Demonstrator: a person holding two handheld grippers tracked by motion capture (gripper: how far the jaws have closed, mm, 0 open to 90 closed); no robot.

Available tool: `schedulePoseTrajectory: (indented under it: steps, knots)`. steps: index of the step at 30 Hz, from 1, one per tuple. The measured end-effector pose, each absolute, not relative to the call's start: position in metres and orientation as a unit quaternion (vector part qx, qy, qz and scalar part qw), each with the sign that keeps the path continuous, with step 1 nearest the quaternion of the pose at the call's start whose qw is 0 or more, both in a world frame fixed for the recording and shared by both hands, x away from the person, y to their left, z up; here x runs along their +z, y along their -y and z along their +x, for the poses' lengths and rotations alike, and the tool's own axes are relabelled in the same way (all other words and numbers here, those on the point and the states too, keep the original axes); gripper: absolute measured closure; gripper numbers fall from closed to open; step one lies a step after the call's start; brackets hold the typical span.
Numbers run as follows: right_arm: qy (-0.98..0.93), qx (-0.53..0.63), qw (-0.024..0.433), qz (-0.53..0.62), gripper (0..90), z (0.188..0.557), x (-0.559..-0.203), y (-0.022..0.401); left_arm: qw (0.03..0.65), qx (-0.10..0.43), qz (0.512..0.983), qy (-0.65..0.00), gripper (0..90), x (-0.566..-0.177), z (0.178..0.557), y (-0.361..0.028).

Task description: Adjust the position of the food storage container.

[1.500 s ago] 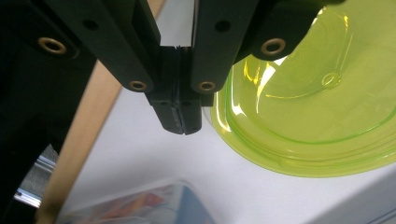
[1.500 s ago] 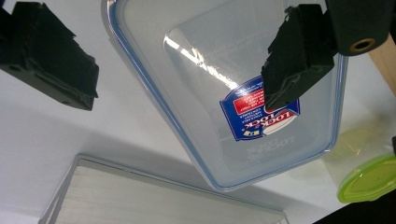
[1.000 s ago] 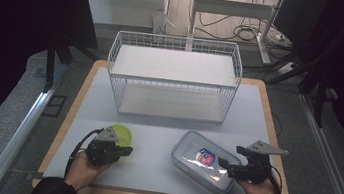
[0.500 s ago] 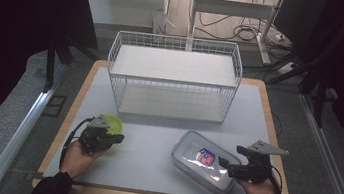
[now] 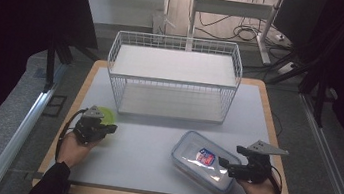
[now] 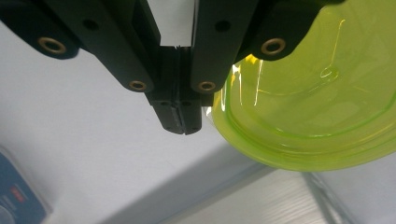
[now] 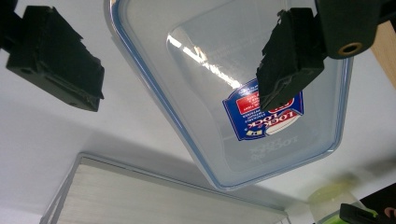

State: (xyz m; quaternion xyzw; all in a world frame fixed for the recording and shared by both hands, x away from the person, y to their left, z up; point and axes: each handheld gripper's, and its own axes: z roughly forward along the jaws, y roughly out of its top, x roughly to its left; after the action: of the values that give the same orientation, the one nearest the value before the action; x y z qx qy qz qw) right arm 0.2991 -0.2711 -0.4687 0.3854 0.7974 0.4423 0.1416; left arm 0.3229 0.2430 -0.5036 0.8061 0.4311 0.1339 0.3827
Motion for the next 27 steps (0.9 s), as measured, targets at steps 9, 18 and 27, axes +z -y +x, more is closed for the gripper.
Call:
schedulePoseTrajectory:
  steps: [9, 18, 27]
  knots:
    - [-0.796, 0.442, 0.143, 0.388, 19.2, 0.299, -0.469, 0.271, 0.399, 0.141, 0.802, -0.422, 89.8, -0.498, 0.319, -0.239]
    - [-0.800, 0.433, 0.134, 0.393, 51.3, 0.294, -0.463, 0.277, 0.422, 0.134, 0.811, -0.383, 88.1, -0.492, 0.314, -0.211]
    - [-0.804, 0.408, 0.154, 0.404, 90.0, 0.278, -0.455, 0.293, 0.430, 0.096, 0.835, -0.331, 89.8, -0.497, 0.323, -0.162]
